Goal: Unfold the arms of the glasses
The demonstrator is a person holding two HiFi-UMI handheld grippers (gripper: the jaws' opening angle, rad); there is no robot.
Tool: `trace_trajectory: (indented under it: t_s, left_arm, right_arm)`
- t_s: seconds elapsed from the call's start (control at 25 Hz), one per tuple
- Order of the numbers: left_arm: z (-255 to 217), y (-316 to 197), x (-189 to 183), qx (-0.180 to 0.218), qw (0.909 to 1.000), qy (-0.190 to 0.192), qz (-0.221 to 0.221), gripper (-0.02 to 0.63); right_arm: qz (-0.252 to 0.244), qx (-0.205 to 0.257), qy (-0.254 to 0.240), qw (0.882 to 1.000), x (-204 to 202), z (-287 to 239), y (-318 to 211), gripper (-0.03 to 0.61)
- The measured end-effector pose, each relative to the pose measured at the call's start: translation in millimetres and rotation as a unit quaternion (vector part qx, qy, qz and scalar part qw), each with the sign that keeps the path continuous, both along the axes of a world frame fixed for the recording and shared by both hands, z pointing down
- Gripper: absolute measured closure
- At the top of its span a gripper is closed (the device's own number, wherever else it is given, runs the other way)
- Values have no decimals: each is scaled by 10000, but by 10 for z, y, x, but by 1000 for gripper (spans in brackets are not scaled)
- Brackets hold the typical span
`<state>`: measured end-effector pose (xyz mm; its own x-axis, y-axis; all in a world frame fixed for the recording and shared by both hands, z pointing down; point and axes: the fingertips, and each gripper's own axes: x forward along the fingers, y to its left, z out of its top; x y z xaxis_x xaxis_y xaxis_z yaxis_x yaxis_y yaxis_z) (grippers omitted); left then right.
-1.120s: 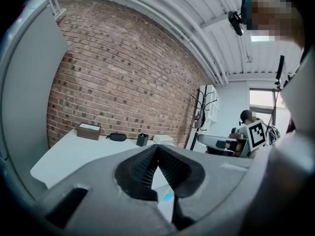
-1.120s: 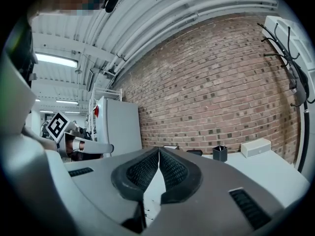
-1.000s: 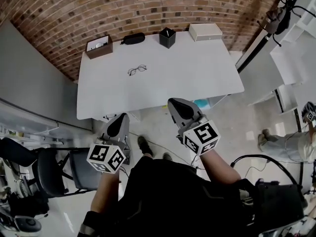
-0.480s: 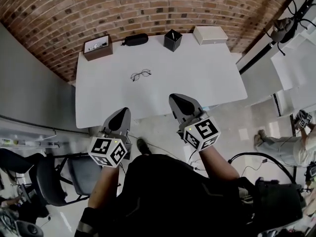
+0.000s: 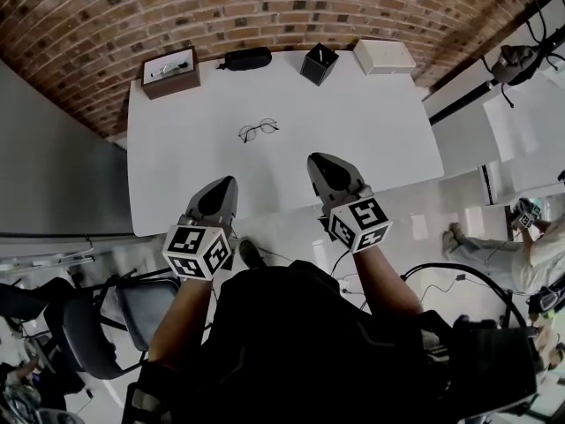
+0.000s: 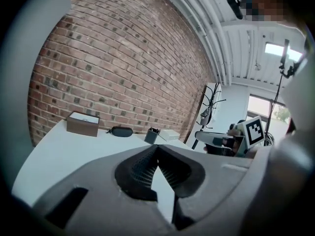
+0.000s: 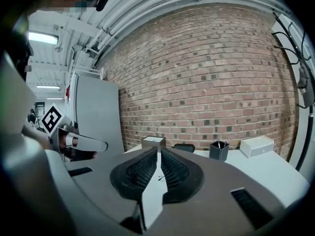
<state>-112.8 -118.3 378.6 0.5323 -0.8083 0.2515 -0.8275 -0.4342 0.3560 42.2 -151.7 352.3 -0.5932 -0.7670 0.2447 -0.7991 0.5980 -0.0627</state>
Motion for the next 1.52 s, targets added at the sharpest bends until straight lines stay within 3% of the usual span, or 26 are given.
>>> trace_trajectory:
  t_s: [0.24, 0.48, 0.96, 1.12, 1.28, 1.36, 1.4, 1.44, 1.52]
  left_arm:
    - [177, -277, -68, -202, 9995, 246, 76, 607]
    - [534, -498, 44, -422, 9988, 56, 250, 606]
    - [1281, -1090, 125, -1039, 9936, -415, -120, 606]
    - [1602, -1234, 166, -1492, 9883, -229, -207, 604]
    - [1817, -1341, 164, -1681, 9849, -234, -354, 604]
    - [1917, -1389, 183, -1762, 9834, -268, -337, 572]
    - [1962, -1413, 194, -1804, 9827, -275, -311, 503]
    - [2001, -1439, 201, -1839, 9821, -280, -300, 480]
    - [2077, -1496, 190, -1909, 9805, -306, -351, 480]
  right_arm:
    - [60, -134, 202, 9997, -85, 207, -248, 568]
    - [45, -521, 204, 9984, -50, 562, -570, 568]
    - [-189, -1252, 535, 9905, -2, 1529, -1259, 568]
    - [-444, -1476, 808, 9847, 1, 1847, -1368, 568]
    - [-588, -1695, 908, 9796, -35, 2095, -1448, 568]
    - [-666, -1772, 945, 9774, -66, 2202, -1483, 566]
    - [-702, -1790, 966, 9766, -85, 2244, -1505, 566]
    - [-731, -1798, 996, 9759, -104, 2282, -1531, 566]
    - [-773, -1819, 1044, 9747, -139, 2349, -1591, 566]
